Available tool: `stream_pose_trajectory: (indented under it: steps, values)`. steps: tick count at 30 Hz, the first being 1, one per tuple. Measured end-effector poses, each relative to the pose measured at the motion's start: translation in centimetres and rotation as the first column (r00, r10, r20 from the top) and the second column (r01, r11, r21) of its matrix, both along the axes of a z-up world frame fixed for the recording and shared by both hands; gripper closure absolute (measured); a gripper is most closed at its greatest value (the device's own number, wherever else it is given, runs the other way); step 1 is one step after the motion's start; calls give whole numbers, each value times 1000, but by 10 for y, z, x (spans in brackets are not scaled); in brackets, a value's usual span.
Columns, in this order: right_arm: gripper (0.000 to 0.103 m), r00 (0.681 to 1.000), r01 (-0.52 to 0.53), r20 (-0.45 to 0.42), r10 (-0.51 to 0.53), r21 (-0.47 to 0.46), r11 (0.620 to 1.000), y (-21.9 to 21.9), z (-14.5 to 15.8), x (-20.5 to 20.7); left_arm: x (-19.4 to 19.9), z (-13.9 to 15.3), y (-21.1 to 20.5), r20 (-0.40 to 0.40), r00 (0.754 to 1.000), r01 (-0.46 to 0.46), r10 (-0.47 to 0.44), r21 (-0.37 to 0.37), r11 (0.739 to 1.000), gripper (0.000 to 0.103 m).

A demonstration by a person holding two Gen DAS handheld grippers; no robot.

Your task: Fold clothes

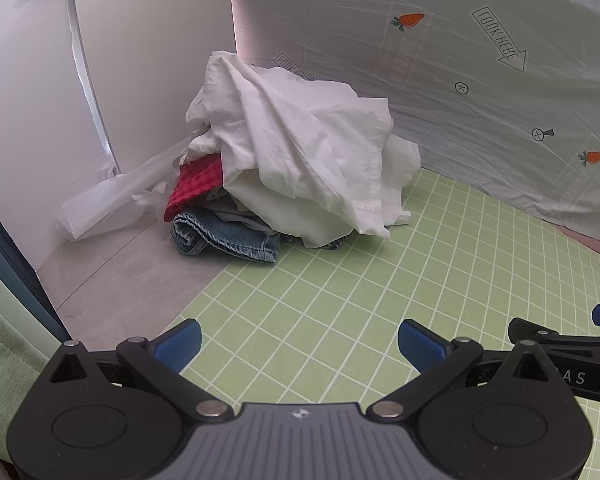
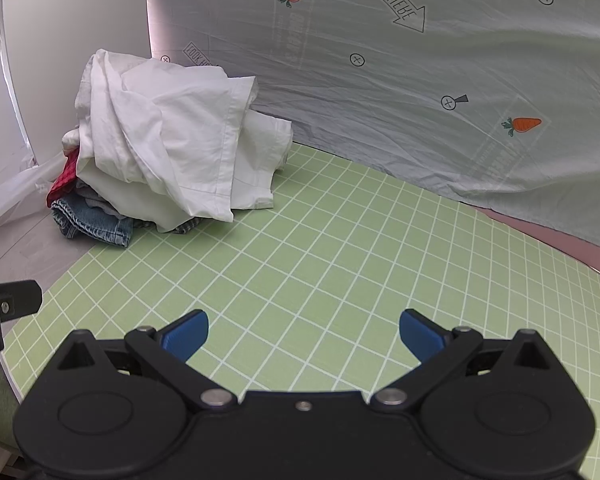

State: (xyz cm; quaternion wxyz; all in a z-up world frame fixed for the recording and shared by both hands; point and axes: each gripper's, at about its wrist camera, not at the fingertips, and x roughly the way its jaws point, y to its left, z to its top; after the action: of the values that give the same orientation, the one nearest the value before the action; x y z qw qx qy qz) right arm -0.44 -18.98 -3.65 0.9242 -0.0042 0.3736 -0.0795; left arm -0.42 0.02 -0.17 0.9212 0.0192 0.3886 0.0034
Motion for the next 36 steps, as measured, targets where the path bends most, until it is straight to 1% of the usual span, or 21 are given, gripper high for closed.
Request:
stream_pose_trajectory:
  steps: [24, 36]
  values:
    - [0, 1000, -4, -13, 4, 1, 1000, 1, -1, 4, 3, -2, 1, -17, 1000, 3, -3, 0, 1000, 0]
    - [0, 999, -1, -32, 1, 2, 1000, 0, -6, 10, 6, -8, 5, -51, 999, -9, 9, -3, 1000, 0]
